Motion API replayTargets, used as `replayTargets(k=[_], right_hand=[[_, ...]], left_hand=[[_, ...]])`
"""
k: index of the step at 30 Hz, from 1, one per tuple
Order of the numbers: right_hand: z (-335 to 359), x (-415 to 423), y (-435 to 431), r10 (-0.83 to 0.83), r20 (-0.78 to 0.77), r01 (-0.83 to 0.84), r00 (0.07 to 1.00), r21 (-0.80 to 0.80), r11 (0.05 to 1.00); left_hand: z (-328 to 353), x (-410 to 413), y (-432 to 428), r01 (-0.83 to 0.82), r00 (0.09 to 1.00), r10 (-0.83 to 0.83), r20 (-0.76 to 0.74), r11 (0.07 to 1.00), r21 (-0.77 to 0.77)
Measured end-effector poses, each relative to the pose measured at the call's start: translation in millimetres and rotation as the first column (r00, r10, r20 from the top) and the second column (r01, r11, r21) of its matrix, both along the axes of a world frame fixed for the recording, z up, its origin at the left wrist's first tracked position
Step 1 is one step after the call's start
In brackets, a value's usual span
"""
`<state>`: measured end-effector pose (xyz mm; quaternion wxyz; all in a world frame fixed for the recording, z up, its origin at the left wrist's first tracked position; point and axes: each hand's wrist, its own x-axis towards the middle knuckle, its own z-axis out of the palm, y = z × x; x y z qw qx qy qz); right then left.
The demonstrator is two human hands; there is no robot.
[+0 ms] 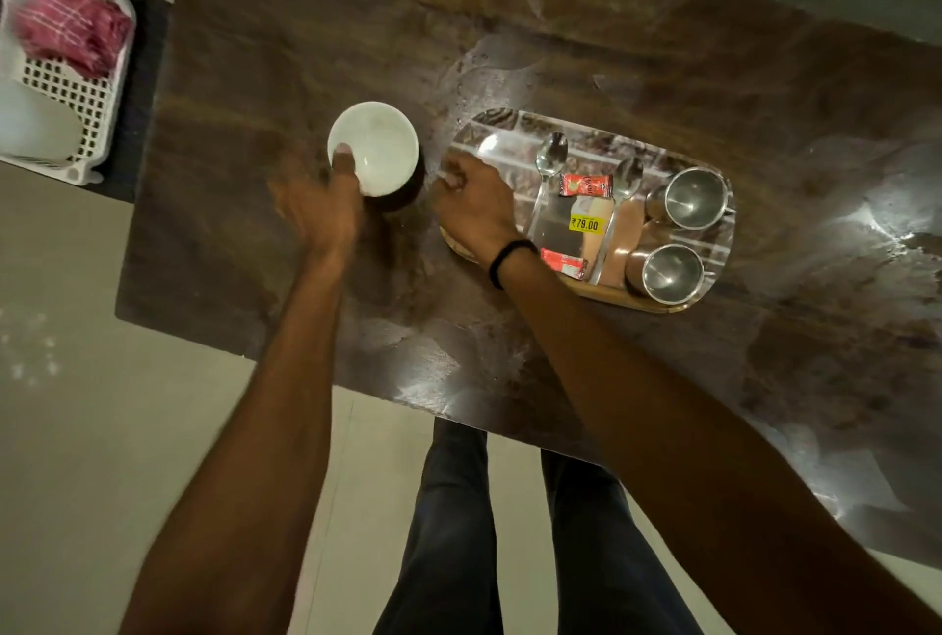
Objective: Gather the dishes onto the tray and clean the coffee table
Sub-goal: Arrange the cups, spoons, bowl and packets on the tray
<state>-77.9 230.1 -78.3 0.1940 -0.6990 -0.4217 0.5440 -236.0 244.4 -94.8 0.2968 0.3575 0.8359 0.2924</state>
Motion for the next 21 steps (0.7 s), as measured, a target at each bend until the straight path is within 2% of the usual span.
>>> replayTargets(k=[2,4,6,12,18,21], right_hand=[[-2.3,-16.7,14.7,-0.048,-0.029,0.048,0.998,0.004,0.999],[-2.0,-27.9,23.0,-0.088,-0.045,0.088,0.995,-0.004,0.996],[0.7,-33.4,25.4,-0.112,-0.066,0.111,0.992,-0.018,0.994],[9.7,-13.7,2.1,-0.215,-0.062,0.215,0.975,-0.001,0.977],[9.8,31.4,-33.4,-0.396,-0.067,0.399,0.916,0.043,0.916],[7.0,44.0,-38.4,-0.388,-0.007,0.387,0.922,0.056,0.92]], left_hand=[[-5.4,-14.4,20.0,-0.05,0.987,0.061,0.147,0.996,-0.072],[-7.3,-18.9,32.6,-0.08,0.948,0.141,0.286,0.973,-0.214],[-6.1,-18.8,36.3,-0.083,0.903,0.202,0.379,0.948,-0.307],[12.6,12.3,17.5,-0.016,0.857,0.159,0.491,0.959,-0.282],[19.4,66.6,-11.5,0.167,0.836,-0.018,0.548,0.961,-0.223],[13.3,75.7,-17.3,0.219,0.861,-0.096,0.5,0.957,-0.193]])
